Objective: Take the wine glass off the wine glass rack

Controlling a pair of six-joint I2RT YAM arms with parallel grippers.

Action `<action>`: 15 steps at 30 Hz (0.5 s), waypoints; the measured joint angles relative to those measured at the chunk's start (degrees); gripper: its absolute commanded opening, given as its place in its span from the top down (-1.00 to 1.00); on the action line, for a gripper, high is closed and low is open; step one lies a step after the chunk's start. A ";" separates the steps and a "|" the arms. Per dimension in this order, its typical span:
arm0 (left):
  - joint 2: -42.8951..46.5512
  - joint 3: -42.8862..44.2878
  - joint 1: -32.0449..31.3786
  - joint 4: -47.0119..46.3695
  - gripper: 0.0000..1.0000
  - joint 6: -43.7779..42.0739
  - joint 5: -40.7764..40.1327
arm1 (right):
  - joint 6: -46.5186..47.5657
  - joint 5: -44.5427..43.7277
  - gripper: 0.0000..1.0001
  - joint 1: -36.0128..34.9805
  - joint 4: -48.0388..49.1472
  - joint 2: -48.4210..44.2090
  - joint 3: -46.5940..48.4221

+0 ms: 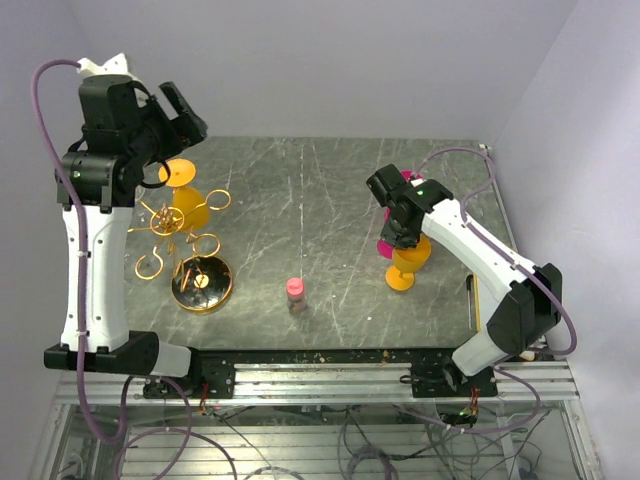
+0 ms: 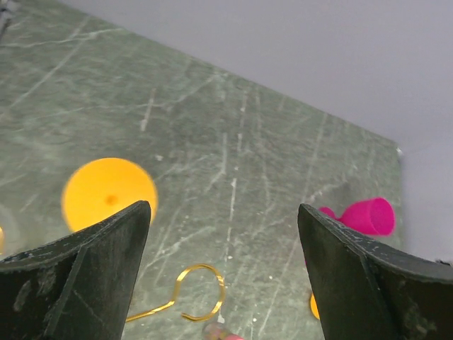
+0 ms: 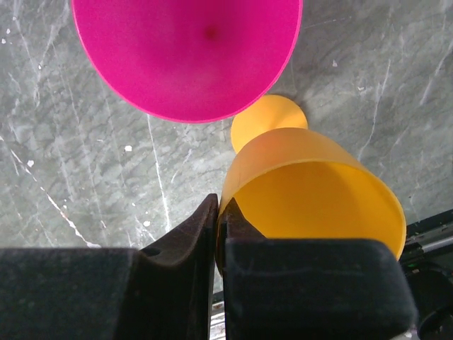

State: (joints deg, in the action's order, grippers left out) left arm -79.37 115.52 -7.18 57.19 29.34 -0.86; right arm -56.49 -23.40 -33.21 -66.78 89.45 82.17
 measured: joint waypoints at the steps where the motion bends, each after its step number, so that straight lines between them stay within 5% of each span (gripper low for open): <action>1: -0.02 -0.24 1.57 0.35 -0.89 0.02 0.17 | 0.04 0.07 0.76 0.15 0.50 -0.24 -0.37; 8: 2.05 -4.50 7.67 3.52 -0.71 0.33 0.96 | 2.14 0.42 0.04 0.52 4.33 -2.49 -2.71; 15: 2.21 -6.97 9.35 6.88 -0.64 1.11 -0.24 | 3.98 -0.42 -0.48 0.52 6.19 -6.38 -3.02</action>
State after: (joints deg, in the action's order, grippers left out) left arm -77.17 108.55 2.17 64.07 30.46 -1.10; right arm -52.51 -23.81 -32.69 -60.60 83.07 79.15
